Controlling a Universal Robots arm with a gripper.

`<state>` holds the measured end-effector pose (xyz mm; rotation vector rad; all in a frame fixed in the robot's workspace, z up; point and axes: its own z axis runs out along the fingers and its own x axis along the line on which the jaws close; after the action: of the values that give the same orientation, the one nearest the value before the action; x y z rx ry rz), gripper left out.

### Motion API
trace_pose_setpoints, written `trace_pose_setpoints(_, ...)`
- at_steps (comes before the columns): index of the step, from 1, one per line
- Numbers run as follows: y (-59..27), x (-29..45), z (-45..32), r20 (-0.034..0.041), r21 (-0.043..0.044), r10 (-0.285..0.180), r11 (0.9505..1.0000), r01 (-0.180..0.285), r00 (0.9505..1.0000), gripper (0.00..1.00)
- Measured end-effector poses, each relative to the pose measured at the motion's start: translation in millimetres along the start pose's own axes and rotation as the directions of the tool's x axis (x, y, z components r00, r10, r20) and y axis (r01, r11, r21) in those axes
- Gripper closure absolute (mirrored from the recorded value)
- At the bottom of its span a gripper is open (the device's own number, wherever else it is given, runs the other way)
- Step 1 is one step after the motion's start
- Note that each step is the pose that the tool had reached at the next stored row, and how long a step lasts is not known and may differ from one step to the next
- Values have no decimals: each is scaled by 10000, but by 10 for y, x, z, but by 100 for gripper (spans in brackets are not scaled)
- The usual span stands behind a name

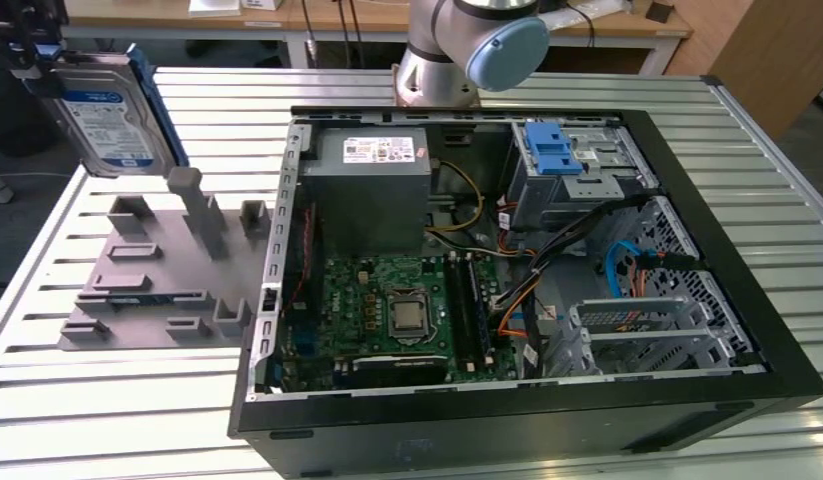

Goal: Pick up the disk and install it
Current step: 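Pick up the disk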

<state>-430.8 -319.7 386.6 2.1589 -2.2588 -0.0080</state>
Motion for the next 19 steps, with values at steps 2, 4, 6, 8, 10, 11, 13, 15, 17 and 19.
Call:
trace_pose_setpoints(2,1,0,-19,8,0,0,10000,0,10000,64)
trace_pose_setpoints(4,1,0,-41,19,-1,0,10000,0,10000,64)
trace_pose_setpoints(6,1,0,-65,29,-1,0,10000,0,10000,64)
trace_pose_setpoints(8,2,1,-92,42,-1,0,10000,0,10000,64)
trace_pose_setpoints(10,2,1,-120,55,-1,-1,10000,1,10000,64)
trace_pose_setpoints(11,2,1,-134,65,-1,-1,10000,1,10000,64)
trace_pose_setpoints(13,3,1,-163,79,-2,-1,10000,1,10000,64)
trace_pose_setpoints(15,3,2,-196,100,-3,-1,10000,2,9999,64)
trace_pose_setpoints(17,4,2,-227,115,-3,-2,10000,2,9999,64)
trace_pose_setpoints(19,4,2,-259,132,-4,-2,10000,2,9999,64)
